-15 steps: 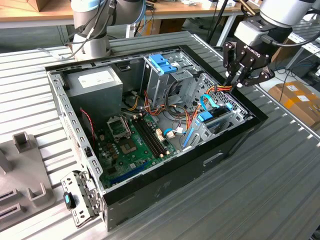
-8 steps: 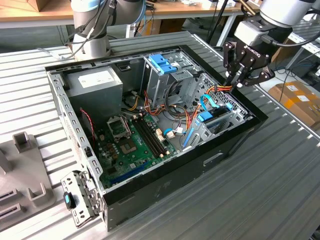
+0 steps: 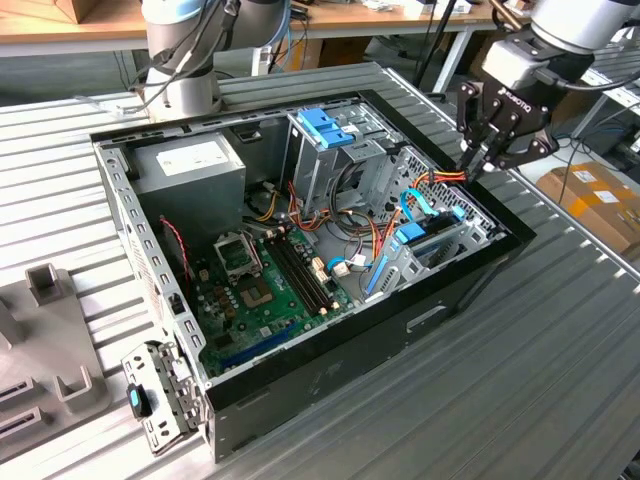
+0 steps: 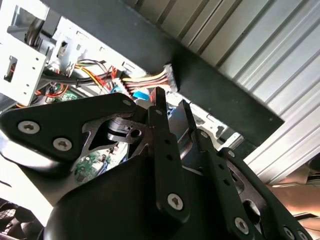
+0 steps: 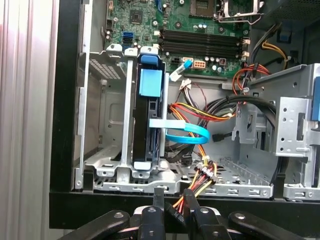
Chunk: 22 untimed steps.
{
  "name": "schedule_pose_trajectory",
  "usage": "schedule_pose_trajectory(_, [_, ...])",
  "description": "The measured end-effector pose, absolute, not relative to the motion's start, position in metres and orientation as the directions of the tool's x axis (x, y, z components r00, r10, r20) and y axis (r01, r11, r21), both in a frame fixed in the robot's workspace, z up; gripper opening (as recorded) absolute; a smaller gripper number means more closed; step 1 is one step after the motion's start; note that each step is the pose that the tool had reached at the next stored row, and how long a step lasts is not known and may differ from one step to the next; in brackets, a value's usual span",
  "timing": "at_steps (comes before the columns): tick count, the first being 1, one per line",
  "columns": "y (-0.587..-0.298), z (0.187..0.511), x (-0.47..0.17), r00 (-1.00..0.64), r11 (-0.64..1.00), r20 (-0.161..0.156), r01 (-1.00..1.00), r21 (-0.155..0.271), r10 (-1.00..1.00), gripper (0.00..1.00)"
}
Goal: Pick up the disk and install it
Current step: 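Insert the second disk wire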
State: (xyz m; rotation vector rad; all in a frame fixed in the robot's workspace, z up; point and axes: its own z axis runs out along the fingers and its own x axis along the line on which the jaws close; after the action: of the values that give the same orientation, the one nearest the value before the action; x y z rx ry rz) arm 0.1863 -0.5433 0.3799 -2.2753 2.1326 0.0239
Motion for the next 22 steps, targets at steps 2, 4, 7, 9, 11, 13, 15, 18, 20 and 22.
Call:
schedule_pose_trajectory(2, [-0.543, 0.38, 0.192, 0.068, -0.068, -0.027, -0.998, -0.005, -0.997, 0.3])
schedule_pose_trajectory(4, [-0.543, 0.38, 0.198, 0.073, -0.073, -0.027, -0.997, -0.003, -0.997, 0.3])
schedule_pose_trajectory(7, [-0.543, 0.38, 0.2, 0.076, -0.076, -0.027, -0.997, -0.002, -0.997, 0.3])
schedule_pose_trajectory(9, [-0.543, 0.38, 0.2, 0.076, -0.076, -0.027, -0.997, -0.002, -0.997, 0.3])
schedule_pose_trajectory(11, [-0.543, 0.38, 0.201, 0.076, -0.076, -0.027, -0.997, -0.002, -0.997, 0.3])
schedule_pose_trajectory(13, [-0.543, 0.38, 0.201, 0.077, -0.076, -0.027, -0.997, -0.002, -0.997, 0.31])
schedule_pose_trajectory(15, [-0.543, 0.38, 0.201, 0.077, -0.077, -0.027, -0.997, -0.002, -0.997, 0.37])
schedule_pose_trajectory(18, [-0.543, 0.38, 0.201, 0.122, -0.122, -0.027, -0.993, -0.002, -0.992, 0.43])
schedule_pose_trajectory(20, [-0.543, 0.38, 0.201, 0.171, -0.171, -0.027, -0.985, -0.002, -0.985, 0.43])
schedule_pose_trajectory(22, [-0.543, 0.38, 0.201, 0.219, -0.219, -0.027, -0.976, -0.002, -0.975, 0.43])
